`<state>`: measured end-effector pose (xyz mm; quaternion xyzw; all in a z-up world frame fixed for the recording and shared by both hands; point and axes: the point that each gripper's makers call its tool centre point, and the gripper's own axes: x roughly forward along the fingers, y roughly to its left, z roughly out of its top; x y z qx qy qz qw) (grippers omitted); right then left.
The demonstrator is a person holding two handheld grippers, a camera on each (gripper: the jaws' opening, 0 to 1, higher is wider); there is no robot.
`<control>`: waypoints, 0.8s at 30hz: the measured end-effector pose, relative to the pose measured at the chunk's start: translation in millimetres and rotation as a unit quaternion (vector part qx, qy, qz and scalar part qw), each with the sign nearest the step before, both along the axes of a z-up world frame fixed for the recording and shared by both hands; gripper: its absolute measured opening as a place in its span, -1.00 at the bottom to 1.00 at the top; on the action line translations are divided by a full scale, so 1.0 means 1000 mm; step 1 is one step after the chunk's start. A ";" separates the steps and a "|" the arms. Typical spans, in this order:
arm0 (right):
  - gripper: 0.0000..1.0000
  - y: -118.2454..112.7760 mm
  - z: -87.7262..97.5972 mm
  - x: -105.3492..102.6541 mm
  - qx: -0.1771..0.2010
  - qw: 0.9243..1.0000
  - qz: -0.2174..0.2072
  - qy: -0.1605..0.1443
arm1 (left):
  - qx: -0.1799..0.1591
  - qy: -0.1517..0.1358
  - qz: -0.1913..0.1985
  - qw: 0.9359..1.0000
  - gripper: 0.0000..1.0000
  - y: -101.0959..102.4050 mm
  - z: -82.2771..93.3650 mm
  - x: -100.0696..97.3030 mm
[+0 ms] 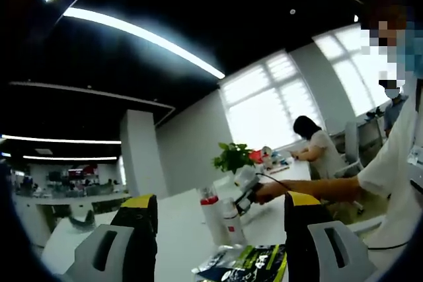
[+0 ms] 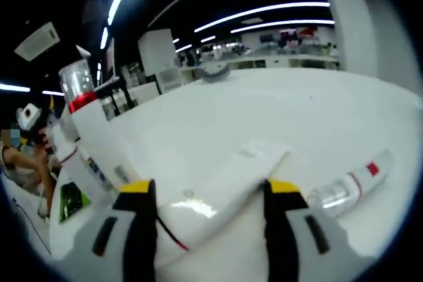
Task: Arrange the skincare products in the storage area until every visible bottle or jar stands upright without overlapping.
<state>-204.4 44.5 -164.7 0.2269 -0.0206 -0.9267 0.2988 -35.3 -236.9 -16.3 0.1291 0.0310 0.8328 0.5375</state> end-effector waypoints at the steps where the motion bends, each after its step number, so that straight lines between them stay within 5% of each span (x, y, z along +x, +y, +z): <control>1: 0.24 0.000 0.001 0.003 0.005 1.000 0.004 0.001 | -0.004 0.000 0.002 1.000 0.62 0.001 -0.001 0.002; 5: 0.18 -0.003 0.001 0.010 0.011 1.000 0.010 0.004 | -0.003 0.001 0.005 1.000 0.67 0.001 -0.003 0.020; 9: 0.13 -0.006 0.000 0.015 0.023 1.000 0.014 0.002 | 0.031 -0.034 0.033 0.998 0.96 -0.003 -0.013 0.025; 12: 0.11 0.000 0.001 0.012 0.035 0.999 0.011 0.002 | 0.053 -0.055 0.054 0.996 0.99 -0.004 -0.025 0.032; 20: 0.12 -0.006 0.000 0.019 0.052 0.999 0.005 0.004 | -0.001 -0.074 0.070 0.995 0.99 0.009 -0.061 0.050; 24: 0.08 -0.008 0.000 0.021 0.068 0.998 -0.005 0.007 | -0.011 -0.053 0.086 0.995 0.99 0.007 -0.063 0.055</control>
